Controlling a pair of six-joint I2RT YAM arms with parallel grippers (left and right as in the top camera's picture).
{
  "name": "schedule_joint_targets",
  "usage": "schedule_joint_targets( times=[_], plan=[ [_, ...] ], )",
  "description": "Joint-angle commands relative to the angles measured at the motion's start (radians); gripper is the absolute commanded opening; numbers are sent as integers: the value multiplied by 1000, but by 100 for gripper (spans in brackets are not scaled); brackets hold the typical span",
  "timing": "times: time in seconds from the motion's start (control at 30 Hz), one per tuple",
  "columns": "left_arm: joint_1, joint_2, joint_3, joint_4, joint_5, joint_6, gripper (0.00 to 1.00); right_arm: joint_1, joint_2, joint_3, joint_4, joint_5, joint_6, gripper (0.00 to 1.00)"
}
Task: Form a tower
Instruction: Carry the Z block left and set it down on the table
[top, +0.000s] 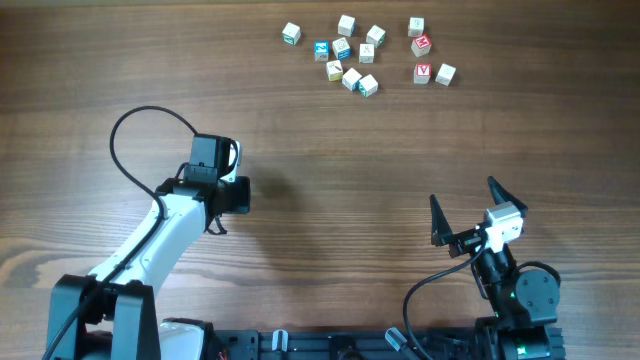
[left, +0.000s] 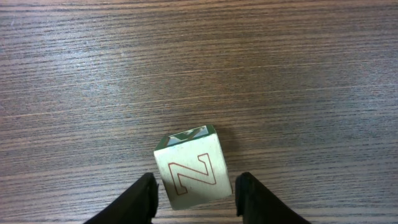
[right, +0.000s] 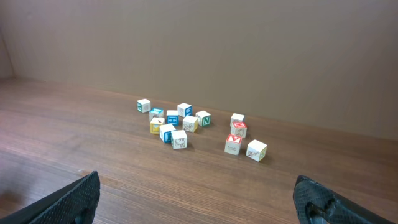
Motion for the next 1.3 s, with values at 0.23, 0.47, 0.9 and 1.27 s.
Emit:
schedule_joint_targets(
  times=[0.23, 0.47, 0.9, 1.27],
  plan=[
    [6, -63, -5, 6, 12, -5, 61, 3, -7, -1, 3, -1, 10, 100],
    [6, -37, -5, 7, 12, -7, 61, 3, -7, -1, 3, -1, 11, 100],
    [6, 42, -5, 59, -61, -47, 38, 3, -7, -1, 3, -1, 11, 100],
    [5, 32, -3, 64, -86, 80, 69, 3, -7, -1, 3, -1, 11, 100]
  ],
)
